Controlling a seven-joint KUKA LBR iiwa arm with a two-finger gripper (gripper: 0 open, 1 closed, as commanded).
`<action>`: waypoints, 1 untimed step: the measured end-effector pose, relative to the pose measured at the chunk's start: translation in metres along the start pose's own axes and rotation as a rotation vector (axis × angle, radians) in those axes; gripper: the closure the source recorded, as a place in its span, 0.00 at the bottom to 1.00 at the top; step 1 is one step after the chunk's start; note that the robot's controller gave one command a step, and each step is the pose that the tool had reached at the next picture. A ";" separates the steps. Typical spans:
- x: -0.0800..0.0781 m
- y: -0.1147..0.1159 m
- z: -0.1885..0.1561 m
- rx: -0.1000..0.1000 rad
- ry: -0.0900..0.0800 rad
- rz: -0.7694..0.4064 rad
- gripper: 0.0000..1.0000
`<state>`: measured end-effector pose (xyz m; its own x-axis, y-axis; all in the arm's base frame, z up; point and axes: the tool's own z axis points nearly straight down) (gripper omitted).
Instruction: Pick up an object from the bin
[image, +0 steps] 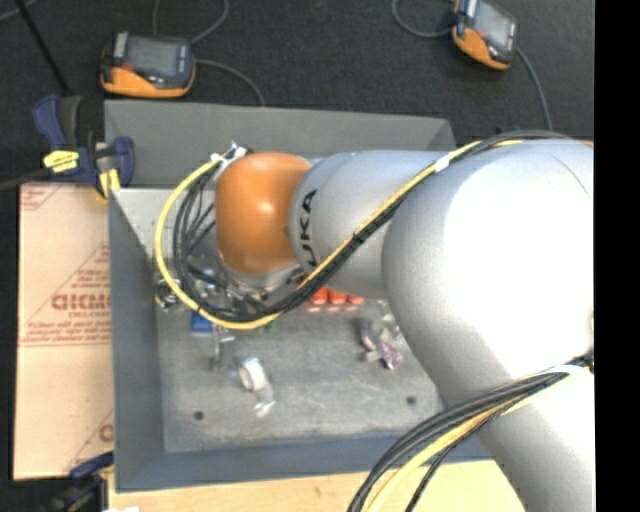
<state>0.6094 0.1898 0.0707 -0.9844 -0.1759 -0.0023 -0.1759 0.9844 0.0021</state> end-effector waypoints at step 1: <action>0.000 -0.002 0.000 0.000 0.000 0.005 1.00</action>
Offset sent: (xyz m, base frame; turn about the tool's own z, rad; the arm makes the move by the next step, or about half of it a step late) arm 0.0000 0.0000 0.0000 0.0000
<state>0.6101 0.1881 0.0708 -0.9853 -0.1707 -0.0028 -0.1707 0.9853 0.0021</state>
